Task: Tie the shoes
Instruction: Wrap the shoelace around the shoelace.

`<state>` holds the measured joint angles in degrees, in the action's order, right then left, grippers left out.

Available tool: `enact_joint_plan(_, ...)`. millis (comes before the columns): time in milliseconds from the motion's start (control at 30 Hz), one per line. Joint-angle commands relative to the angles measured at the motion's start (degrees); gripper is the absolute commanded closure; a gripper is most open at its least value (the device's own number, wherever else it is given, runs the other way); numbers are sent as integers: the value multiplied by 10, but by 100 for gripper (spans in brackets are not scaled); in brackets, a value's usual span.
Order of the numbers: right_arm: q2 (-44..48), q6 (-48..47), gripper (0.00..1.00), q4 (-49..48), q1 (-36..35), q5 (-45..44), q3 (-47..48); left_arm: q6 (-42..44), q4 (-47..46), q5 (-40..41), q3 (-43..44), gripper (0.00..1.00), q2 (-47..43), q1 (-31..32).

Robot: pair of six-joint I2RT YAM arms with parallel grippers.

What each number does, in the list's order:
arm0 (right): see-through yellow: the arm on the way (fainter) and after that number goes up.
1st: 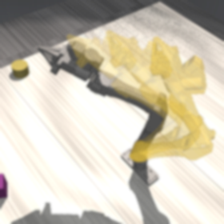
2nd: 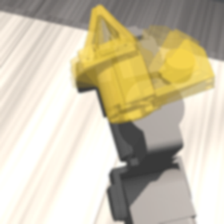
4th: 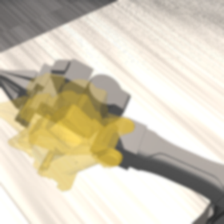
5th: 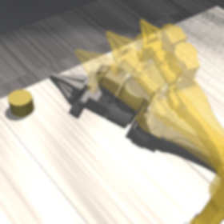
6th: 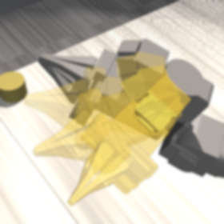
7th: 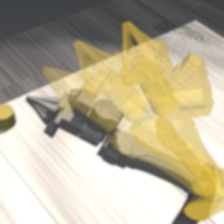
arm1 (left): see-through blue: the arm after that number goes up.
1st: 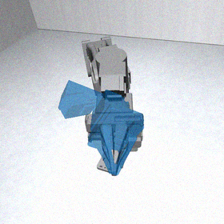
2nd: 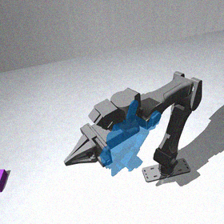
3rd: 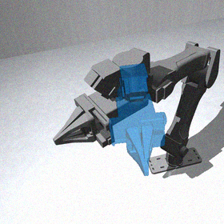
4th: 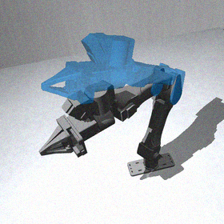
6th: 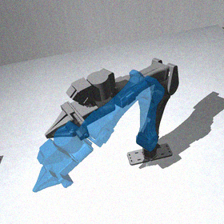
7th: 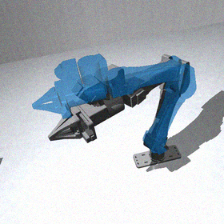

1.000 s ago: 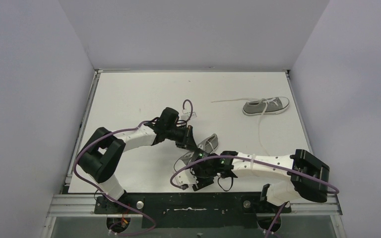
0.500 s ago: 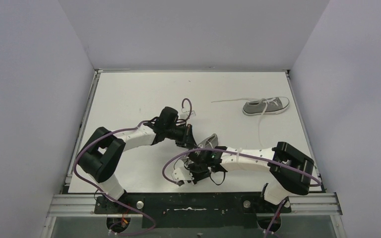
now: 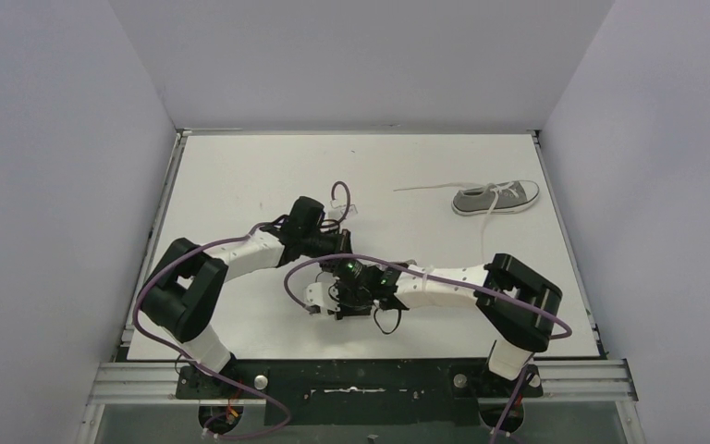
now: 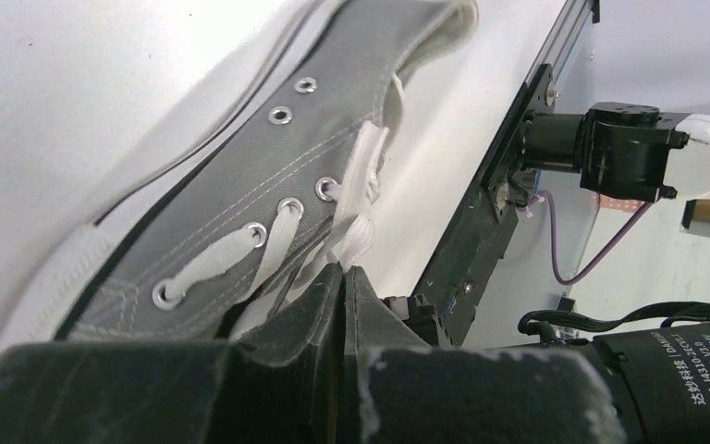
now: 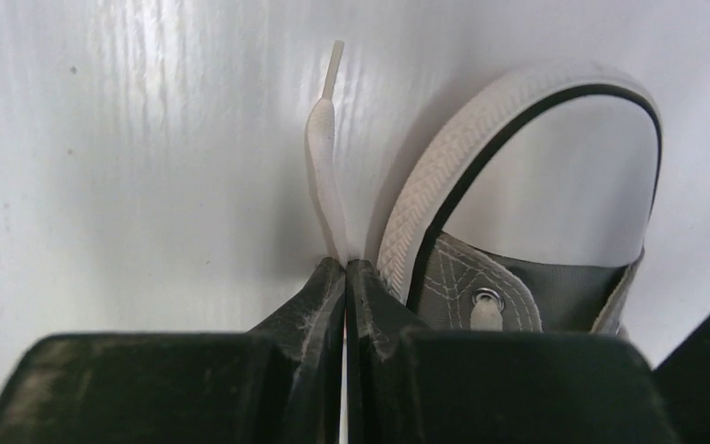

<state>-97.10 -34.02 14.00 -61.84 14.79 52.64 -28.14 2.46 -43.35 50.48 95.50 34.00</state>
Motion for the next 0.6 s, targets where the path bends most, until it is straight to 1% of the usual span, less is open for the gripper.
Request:
enact_joint_plan(0, -2, 36, 100, -45, 4, -10, 37, 18, 5, -21, 16, 100, -25, -8)
enact_joint_plan(133, 36, 67, 100, 4, 9, 28, 52, 17, 11, -26, 25, 100, -29, -12)
enact_joint_plan(233, 110, 117, 100, 26, 14, 60, 23, 11, 7, -30, 27, 100, -37, -14)
enact_joint_plan(400, 239, 257, 100, 33, 55, 98, -28, -7, -8, -36, 24, 100, -46, -16)
enact_joint_plan(500, 290, 326, 100, 41, 73, 97, -34, -22, -16, -37, 22, 100, -44, -16)
enact_joint_plan(567, 316, 369, 100, 33, 88, 96, -42, -31, -43, -40, 19, 100, -42, -15)
